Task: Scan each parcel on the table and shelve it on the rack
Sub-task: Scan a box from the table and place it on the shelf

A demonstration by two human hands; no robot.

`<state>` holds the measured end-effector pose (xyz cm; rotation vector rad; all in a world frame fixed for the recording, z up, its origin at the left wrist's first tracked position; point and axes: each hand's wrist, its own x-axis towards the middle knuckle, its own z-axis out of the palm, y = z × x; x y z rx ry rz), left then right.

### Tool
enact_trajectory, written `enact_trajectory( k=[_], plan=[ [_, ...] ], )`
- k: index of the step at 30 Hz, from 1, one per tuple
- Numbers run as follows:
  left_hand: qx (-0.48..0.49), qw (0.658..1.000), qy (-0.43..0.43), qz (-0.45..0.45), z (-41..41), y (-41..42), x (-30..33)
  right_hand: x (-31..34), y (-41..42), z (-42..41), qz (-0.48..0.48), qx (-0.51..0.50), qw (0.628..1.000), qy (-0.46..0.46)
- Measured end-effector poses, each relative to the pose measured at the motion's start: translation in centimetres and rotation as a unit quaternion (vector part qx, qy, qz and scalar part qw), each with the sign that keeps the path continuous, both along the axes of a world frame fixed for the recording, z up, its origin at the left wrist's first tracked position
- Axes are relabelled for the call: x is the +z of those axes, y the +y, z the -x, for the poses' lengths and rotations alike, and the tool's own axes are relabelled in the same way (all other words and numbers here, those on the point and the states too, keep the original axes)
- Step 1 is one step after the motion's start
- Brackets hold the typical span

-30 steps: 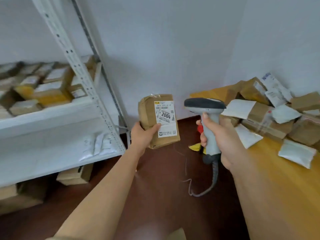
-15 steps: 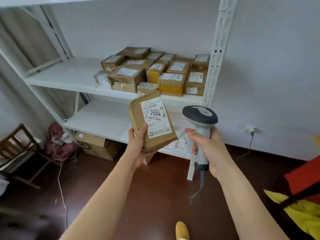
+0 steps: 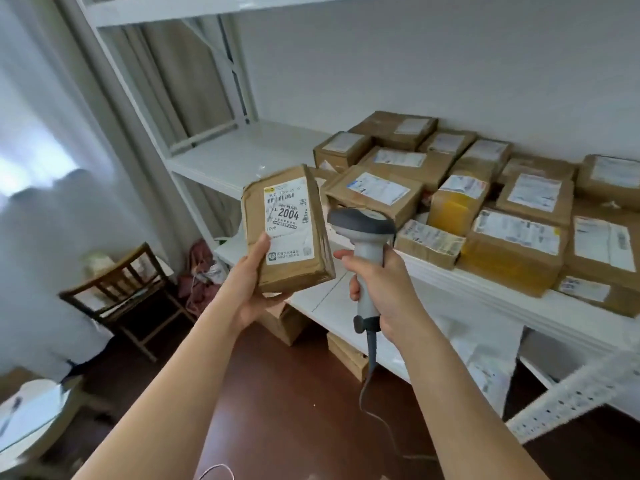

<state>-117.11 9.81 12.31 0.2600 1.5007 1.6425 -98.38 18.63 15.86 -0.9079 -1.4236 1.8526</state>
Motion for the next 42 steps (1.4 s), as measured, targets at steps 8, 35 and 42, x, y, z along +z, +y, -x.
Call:
enact_trajectory(
  k=[8, 35, 42],
  plan=[
    [0.060, 0.997, -0.032, 0.031, 14.9, 1.8, -1.7, -1.2, 4.8, 15.0, 0.016, 0.012, 0.999, -0.041],
    [-0.096, 0.986, 0.078, 0.113, 40.7, 38.1, -4.2, 0.7, 24.8, 35.9, 0.023, -0.224, 0.972, -0.061],
    [-0.090, 0.991, 0.053, 0.085, 40.0, 44.0, -4.3, 1.2, 27.6, 35.5, 0.022, -0.256, 0.965, -0.060]
  ],
)
